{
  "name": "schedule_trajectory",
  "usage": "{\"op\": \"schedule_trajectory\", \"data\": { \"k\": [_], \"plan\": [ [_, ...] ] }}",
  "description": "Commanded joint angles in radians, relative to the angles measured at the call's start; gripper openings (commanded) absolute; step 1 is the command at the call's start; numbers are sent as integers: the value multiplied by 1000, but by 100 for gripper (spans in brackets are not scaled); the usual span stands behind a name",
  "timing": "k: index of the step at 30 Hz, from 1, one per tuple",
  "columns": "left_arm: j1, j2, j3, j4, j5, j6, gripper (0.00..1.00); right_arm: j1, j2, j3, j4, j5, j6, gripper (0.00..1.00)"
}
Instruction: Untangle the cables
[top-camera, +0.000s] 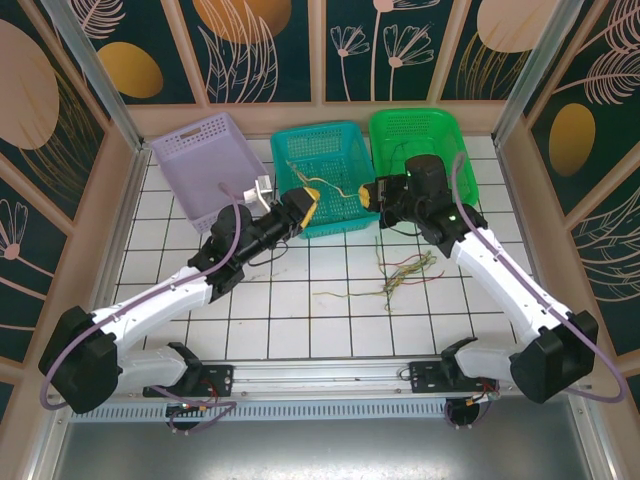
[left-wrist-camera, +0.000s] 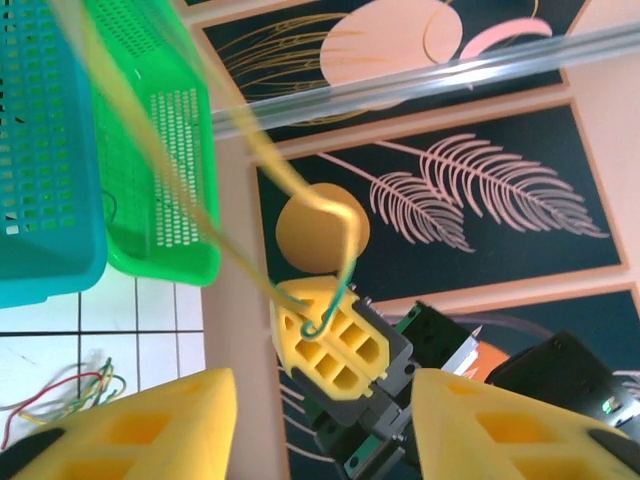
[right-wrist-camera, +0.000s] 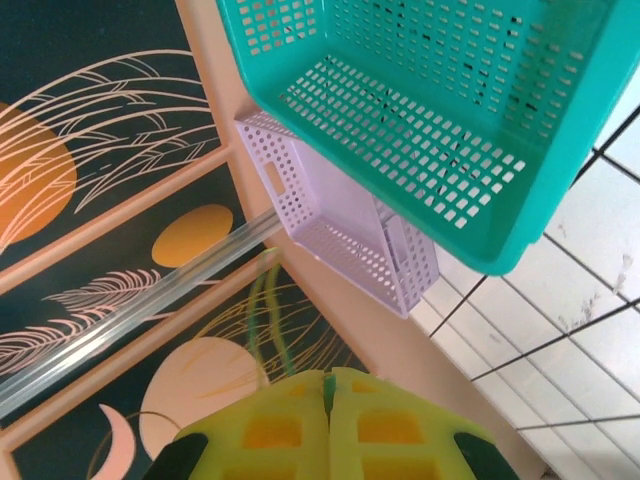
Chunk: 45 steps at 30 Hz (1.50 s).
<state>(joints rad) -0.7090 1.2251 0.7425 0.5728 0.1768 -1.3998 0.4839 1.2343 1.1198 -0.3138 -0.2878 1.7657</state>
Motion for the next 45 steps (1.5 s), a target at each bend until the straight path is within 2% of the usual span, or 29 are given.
{"op": "schedule_trajectory", "data": {
  "k": [1,11,30,37,40,45],
  "plan": [
    [-7,8,-21,96,-31,-36,46,-5,-30,-26,58,-57,124,0],
    [-2,33,-22,153,-83,-52,48,5,-51,-39,65,-84,201,0],
    [2,74,-13,260,-96,-88,44,58,-73,-64,90,-68,254,0],
    [13,65,-10,229,-102,-79,41,103,-94,-88,97,-55,271,0],
    [17,56,-17,218,-106,-75,33,111,-109,-99,97,-48,282,0],
    [26,35,2,102,-115,-30,0,110,-133,-109,96,-26,283,0]
  ]
}}
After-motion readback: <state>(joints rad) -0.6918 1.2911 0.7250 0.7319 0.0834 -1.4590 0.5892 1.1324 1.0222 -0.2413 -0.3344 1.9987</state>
